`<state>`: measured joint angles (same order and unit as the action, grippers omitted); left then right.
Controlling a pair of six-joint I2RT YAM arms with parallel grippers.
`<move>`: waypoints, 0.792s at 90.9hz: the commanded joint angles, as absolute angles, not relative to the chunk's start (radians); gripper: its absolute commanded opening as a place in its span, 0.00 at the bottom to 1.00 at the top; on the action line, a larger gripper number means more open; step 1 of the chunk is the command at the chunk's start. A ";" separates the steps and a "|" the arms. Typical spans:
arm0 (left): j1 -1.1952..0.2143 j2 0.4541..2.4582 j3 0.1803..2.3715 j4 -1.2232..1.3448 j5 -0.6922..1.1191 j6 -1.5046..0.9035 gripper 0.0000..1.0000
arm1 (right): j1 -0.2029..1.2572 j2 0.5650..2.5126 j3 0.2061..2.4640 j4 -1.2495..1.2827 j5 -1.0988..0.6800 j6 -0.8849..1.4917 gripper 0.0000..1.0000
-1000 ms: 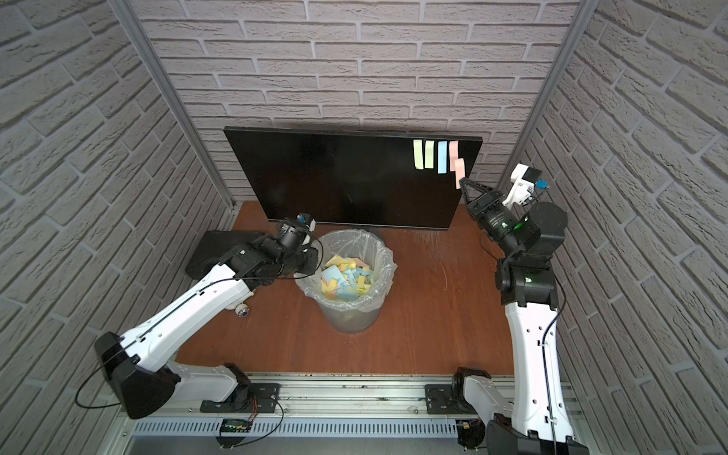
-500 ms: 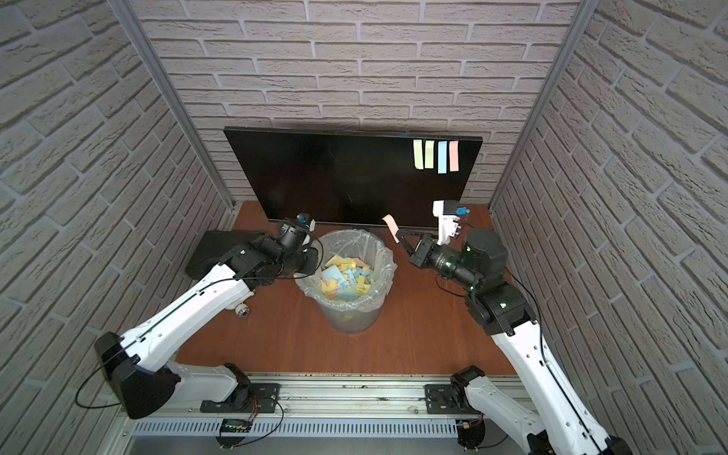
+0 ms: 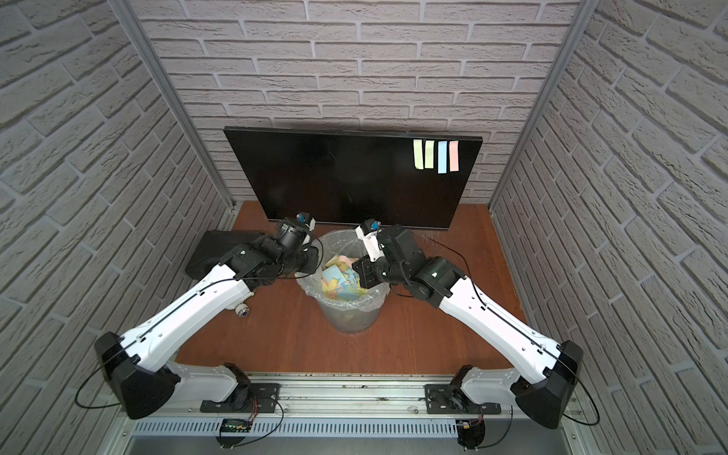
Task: Remove the sticky note from the monitor
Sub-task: Place the sticky note in the trash bin.
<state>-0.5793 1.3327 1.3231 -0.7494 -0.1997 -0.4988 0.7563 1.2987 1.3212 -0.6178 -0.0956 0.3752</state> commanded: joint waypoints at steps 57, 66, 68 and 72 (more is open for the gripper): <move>-0.584 1.325 1.291 -0.738 -0.196 -0.505 0.20 | 0.802 1.363 1.404 -0.619 0.050 0.322 0.42; -0.584 1.323 1.291 -0.740 -0.196 -0.505 0.20 | 0.802 1.351 1.410 -0.614 0.029 0.317 0.49; -0.584 1.323 1.293 -0.740 -0.196 -0.505 0.20 | 0.803 1.353 1.412 -0.616 0.023 0.315 0.49; -0.584 1.322 1.292 -0.742 -0.195 -0.505 0.20 | 0.802 1.358 1.416 -0.617 0.007 0.317 0.50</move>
